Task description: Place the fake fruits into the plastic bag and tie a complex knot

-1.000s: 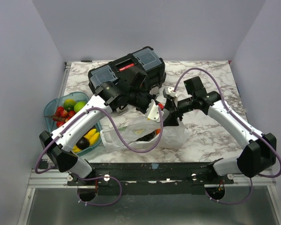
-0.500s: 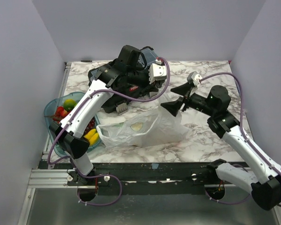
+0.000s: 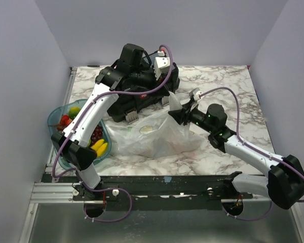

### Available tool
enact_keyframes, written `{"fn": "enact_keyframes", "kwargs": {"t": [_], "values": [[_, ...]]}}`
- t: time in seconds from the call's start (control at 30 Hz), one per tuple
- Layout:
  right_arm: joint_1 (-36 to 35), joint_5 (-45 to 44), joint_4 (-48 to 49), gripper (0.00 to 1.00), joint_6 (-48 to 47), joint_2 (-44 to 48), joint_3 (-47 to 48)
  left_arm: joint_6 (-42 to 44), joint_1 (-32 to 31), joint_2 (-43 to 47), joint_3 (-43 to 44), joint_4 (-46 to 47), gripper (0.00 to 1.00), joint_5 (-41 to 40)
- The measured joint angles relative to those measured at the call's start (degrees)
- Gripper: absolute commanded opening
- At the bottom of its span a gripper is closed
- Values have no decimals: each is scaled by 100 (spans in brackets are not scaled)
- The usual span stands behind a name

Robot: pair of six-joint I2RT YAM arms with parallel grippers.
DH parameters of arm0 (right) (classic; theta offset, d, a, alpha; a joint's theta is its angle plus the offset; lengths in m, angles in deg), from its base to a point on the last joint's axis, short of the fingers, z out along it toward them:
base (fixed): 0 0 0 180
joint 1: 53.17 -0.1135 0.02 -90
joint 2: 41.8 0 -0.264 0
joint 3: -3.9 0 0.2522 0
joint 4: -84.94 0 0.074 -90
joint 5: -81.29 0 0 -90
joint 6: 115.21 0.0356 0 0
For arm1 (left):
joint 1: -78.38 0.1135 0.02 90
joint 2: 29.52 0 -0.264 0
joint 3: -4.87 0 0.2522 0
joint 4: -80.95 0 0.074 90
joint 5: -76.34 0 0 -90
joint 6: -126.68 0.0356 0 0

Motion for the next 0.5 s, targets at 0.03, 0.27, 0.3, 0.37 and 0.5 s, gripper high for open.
{"fn": "enact_keyframes", "kwargs": {"t": [0.03, 0.27, 0.3, 0.37, 0.5], "values": [[0, -15, 188, 31, -52, -33, -258, -61, 66, 0, -13, 4, 0, 39], [0, 208, 979, 4, -461, -101, -1307, -166, 483, -396, -31, -68, 0, 168], [0, 245, 1040, 1, -487, -98, -1392, -162, 533, -490, -13, -103, 0, 170], [0, 321, 1082, 1, -540, -74, -1508, -160, 595, -691, 57, -179, 0, 201], [0, 426, 927, 1, -540, 120, -1582, -90, 612, -1027, 302, -319, 0, 216]]}}
